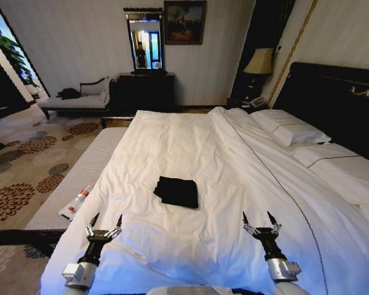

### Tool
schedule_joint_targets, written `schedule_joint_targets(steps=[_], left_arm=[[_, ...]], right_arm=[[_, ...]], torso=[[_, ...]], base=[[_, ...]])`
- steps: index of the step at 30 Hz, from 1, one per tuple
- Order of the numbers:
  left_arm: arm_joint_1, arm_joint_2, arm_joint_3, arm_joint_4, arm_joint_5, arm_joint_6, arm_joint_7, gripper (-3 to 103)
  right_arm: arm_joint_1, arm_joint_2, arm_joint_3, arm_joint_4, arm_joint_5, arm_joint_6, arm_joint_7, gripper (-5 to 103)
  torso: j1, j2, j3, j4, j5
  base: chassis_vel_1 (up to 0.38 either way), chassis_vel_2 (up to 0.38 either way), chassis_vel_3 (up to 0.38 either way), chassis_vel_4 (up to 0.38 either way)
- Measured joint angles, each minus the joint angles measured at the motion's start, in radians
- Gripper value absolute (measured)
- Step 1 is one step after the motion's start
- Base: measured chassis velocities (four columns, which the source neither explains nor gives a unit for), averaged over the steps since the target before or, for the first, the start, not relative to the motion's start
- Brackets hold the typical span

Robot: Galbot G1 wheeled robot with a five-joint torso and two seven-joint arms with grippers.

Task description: Fold the clothes on the bed.

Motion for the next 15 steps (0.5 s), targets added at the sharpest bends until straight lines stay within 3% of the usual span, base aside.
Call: schedule_joint_targets(steps=[15], left_arm=[[0.0, 0.0, 0.0, 0.0, 0.0, 0.0, 0.0, 100]], right_arm=[[0.001, -0.001, -0.001, -0.001, 0.001, -0.001, 0.001, 100]], torso=[[0.0, 0.0, 0.0, 0.0, 0.0]], base=[[0.0, 0.0, 0.0, 0.0]])
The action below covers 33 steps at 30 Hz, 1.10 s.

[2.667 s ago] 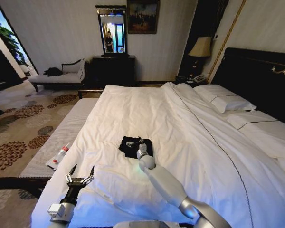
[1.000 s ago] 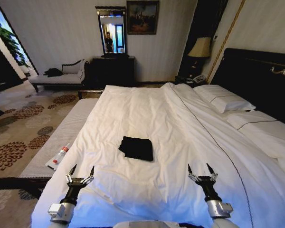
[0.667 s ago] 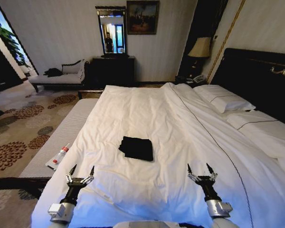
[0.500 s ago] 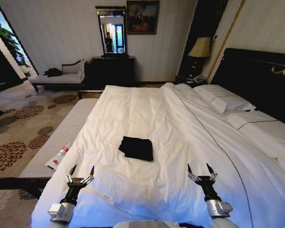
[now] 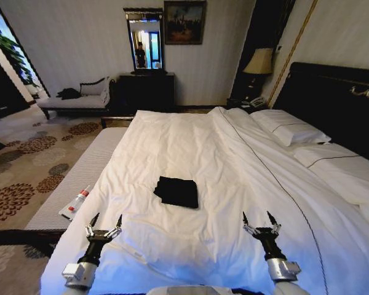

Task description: Fold the clothes on the bed.

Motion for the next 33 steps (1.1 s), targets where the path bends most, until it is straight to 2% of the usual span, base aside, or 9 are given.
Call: schedule_joint_targets(steps=[33], left_arm=[[0.0, 0.0, 0.0, 0.0, 0.0, 0.0, 0.0, 100]], right_arm=[[0.0, 0.0, 0.0, 0.0, 0.0, 0.0, 0.001, 100]], torso=[[0.0, 0.0, 0.0, 0.0, 0.0]], base=[[0.0, 0.0, 0.0, 0.0]])
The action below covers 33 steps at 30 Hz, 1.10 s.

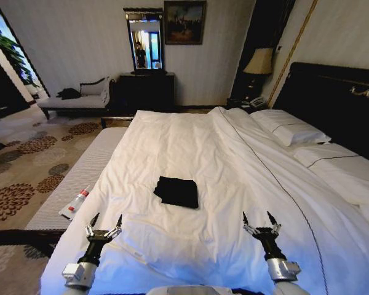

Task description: Fold the clothes on the bed.

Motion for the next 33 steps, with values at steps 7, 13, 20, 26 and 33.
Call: schedule_joint_targets(steps=[7, 13, 20, 26, 33], left_arm=[[0.0, 0.0, 0.0, 0.0, 0.0, 0.0, 0.0, 100], [0.0, 0.0, 0.0, 0.0, 0.0, 0.0, 0.0, 100], [0.0, 0.0, 0.0, 0.0, 0.0, 0.0, 0.0, 100], [0.0, 0.0, 0.0, 0.0, 0.0, 0.0, 0.0, 100], [0.0, 0.0, 0.0, 0.0, 0.0, 0.0, 0.0, 100]], right_arm=[[0.0, 0.0, 0.0, 0.0, 0.0, 0.0, 0.0, 100], [0.0, 0.0, 0.0, 0.0, 0.0, 0.0, 0.0, 100], [0.0, 0.0, 0.0, 0.0, 0.0, 0.0, 0.0, 100], [0.0, 0.0, 0.0, 0.0, 0.0, 0.0, 0.0, 100], [0.0, 0.0, 0.0, 0.0, 0.0, 0.0, 0.0, 100]], torso=[[0.0, 0.0, 0.0, 0.0, 0.0], [0.0, 0.0, 0.0, 0.0, 0.0], [0.0, 0.0, 0.0, 0.0, 0.0], [0.0, 0.0, 0.0, 0.0, 0.0], [0.0, 0.0, 0.0, 0.0, 0.0]], base=[[0.0, 0.0, 0.0, 0.0], [0.0, 0.0, 0.0, 0.0], [0.0, 0.0, 0.0, 0.0], [0.0, 0.0, 0.0, 0.0], [0.0, 0.0, 0.0, 0.0]])
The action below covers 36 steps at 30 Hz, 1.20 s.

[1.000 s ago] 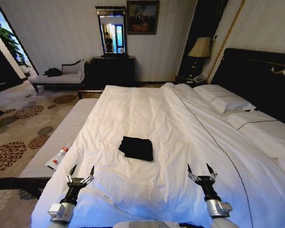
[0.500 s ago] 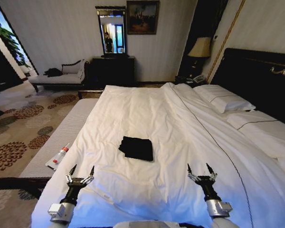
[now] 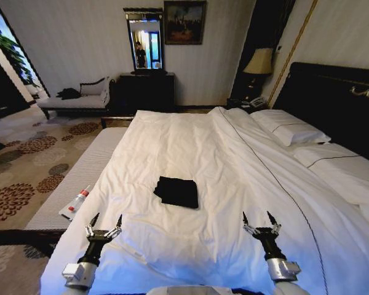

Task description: Fold the clothes on the bed.

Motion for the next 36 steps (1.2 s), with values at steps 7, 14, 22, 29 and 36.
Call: schedule_joint_targets(steps=[7, 14, 22, 29, 36], left_arm=[[0.0, 0.0, 0.0, 0.0, 0.0, 0.0, 0.0, 100], [0.0, 0.0, 0.0, 0.0, 0.0, 0.0, 0.0, 100], [0.0, 0.0, 0.0, 0.0, 0.0, 0.0, 0.0, 100], [0.0, 0.0, 0.0, 0.0, 0.0, 0.0, 0.0, 100], [0.0, 0.0, 0.0, 0.0, 0.0, 0.0, 0.0, 100]], right_arm=[[0.0, 0.0, 0.0, 0.0, 0.0, 0.0, 0.0, 100], [0.0, 0.0, 0.0, 0.0, 0.0, 0.0, 0.0, 100], [0.0, 0.0, 0.0, 0.0, 0.0, 0.0, 0.0, 100], [0.0, 0.0, 0.0, 0.0, 0.0, 0.0, 0.0, 100], [0.0, 0.0, 0.0, 0.0, 0.0, 0.0, 0.0, 100]], torso=[[0.0, 0.0, 0.0, 0.0, 0.0], [0.0, 0.0, 0.0, 0.0, 0.0], [0.0, 0.0, 0.0, 0.0, 0.0], [0.0, 0.0, 0.0, 0.0, 0.0], [0.0, 0.0, 0.0, 0.0, 0.0]], base=[[0.0, 0.0, 0.0, 0.0], [0.0, 0.0, 0.0, 0.0], [0.0, 0.0, 0.0, 0.0], [0.0, 0.0, 0.0, 0.0], [0.0, 0.0, 0.0, 0.0]])
